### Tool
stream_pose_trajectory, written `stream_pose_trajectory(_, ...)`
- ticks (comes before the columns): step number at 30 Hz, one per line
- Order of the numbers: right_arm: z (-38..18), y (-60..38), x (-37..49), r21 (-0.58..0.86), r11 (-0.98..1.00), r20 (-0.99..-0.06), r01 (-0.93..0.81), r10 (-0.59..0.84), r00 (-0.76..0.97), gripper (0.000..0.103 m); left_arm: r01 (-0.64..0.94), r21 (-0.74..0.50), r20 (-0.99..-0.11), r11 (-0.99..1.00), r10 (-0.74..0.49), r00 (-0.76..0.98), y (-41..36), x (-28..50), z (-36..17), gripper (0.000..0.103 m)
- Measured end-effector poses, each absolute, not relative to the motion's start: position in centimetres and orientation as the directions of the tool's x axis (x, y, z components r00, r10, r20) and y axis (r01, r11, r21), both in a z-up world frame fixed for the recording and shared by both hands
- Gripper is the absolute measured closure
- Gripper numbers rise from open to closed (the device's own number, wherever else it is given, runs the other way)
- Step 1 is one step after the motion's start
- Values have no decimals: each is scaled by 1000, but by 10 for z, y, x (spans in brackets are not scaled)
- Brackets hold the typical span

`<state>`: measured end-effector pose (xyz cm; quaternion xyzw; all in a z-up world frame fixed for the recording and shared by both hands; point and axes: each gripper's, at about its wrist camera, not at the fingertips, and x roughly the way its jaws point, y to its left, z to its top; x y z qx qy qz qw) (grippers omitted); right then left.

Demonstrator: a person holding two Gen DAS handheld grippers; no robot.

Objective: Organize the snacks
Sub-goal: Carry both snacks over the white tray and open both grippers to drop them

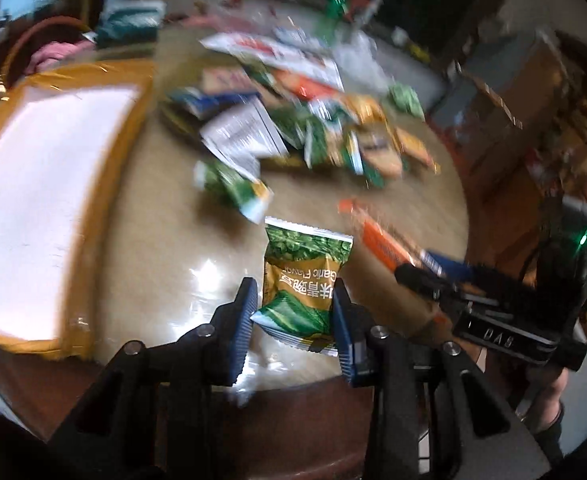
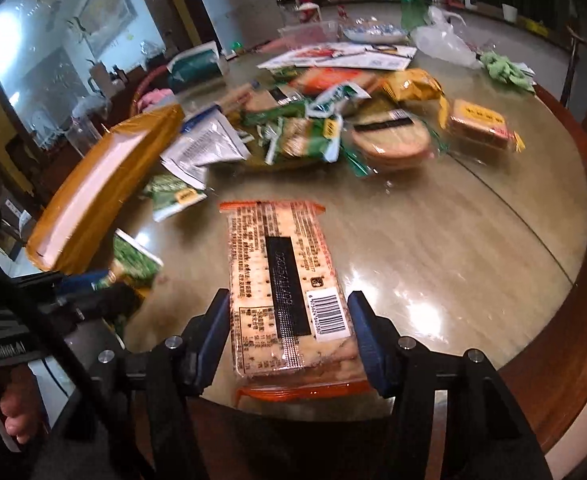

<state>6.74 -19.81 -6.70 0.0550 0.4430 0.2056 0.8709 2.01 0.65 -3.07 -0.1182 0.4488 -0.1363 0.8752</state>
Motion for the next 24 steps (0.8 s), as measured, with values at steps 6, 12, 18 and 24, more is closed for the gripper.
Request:
stream_pose_trajectory(6,-47,-177,62,284,889,-724,-360,445,527,47,66,-328,-711,942,-292,640,31,12,-6,65)
stream_pose_trajectory(12,-35,-156,59,321,864,-699,-387,492,519,47,30,-370,-676,929,-291,676,60,4,9,65)
stream_pose_trajectory(18,-15,-118,58,320,824,-660,-467,547,515,47,-46,-389,-648,920,-238,724,99,-5,22,65)
stream_pose_trajectory(24,-6,-64,65,330,767,-634,-550,612,473,47,-175,-377,-659,910,-130,741,154,-13,20,65)
